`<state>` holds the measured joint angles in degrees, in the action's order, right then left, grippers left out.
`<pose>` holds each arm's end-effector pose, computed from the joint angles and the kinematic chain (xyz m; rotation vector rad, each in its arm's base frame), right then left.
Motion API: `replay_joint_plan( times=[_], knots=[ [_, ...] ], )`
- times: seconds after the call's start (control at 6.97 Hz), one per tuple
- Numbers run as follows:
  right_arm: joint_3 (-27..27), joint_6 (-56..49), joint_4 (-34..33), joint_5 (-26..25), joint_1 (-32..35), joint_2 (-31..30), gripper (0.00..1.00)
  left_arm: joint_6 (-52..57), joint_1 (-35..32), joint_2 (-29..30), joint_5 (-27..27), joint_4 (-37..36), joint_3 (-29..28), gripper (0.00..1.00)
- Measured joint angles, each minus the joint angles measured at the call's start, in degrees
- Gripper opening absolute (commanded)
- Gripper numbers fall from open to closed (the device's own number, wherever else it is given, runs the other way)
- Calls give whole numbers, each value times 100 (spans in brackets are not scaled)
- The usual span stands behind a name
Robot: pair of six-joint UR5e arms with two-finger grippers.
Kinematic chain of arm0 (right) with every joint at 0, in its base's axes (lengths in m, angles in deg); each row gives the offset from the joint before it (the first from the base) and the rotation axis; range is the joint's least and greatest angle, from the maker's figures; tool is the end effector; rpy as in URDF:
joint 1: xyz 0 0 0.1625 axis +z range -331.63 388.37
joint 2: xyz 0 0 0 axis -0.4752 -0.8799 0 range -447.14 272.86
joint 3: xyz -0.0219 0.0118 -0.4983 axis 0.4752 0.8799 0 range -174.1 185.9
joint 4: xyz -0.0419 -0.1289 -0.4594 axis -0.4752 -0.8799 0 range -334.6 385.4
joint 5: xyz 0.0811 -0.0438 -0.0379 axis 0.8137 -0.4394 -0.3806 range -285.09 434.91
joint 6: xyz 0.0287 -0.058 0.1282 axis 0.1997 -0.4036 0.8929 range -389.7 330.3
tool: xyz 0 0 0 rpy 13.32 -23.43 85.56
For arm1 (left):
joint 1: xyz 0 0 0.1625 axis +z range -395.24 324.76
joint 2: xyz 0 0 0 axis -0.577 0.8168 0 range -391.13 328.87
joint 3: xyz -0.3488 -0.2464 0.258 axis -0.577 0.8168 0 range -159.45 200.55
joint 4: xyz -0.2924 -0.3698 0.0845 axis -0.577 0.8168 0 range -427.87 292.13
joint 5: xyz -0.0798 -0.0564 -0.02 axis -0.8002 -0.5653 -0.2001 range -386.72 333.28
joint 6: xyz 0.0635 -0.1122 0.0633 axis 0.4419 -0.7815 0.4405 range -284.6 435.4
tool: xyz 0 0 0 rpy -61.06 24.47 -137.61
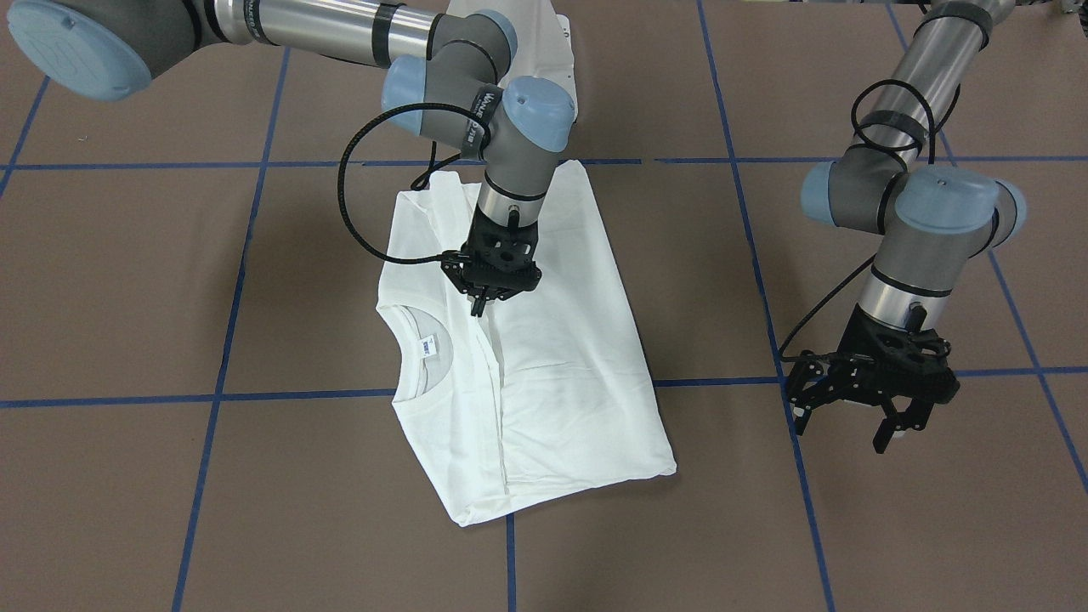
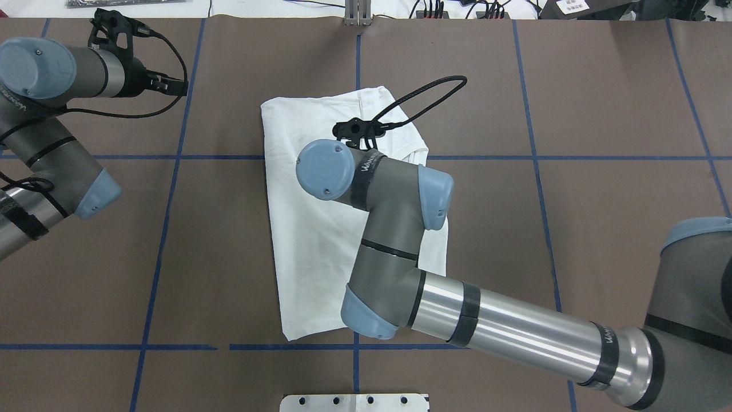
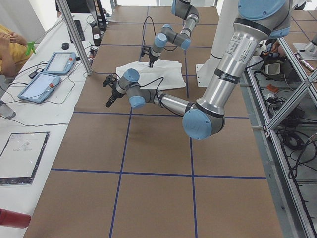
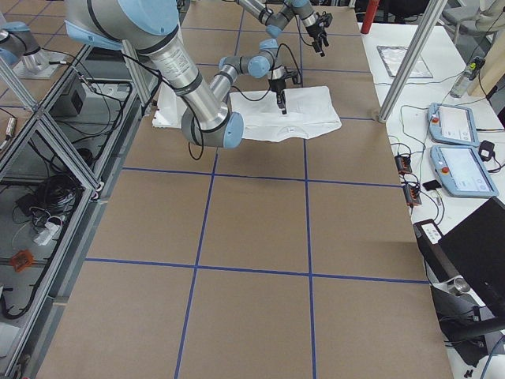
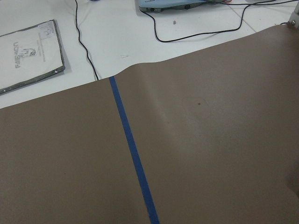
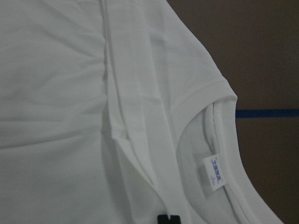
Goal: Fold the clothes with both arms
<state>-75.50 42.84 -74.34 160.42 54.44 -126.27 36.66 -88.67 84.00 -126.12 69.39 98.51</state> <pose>-0.7346 -0.5203 0.2350 0.2817 -0.4991 0.1684 0.4077 -0.7341 0.4934 0.7410 0.7596 0.0521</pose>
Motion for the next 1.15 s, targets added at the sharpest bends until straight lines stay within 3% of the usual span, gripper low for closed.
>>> replay_joint_plan(
  times=[0.14,0.29,0.43,0.86,1.15],
  knots=[
    [-354,-257,17,2,106,-415,0,-1,0,0,0,2,0,100],
    [-639,-475,44,-8,198,-795,46,-4,0,0,0,2,1,100],
    [-783,-551,59,-29,242,-1028,99,-35,9,-3,0,2,5,100],
    [-1082,-428,73,-40,253,-1192,100,-103,32,-8,0,2,3,100],
    [-1716,-294,67,111,275,-1257,100,-104,35,-9,-86,0,18,100]
  ],
)
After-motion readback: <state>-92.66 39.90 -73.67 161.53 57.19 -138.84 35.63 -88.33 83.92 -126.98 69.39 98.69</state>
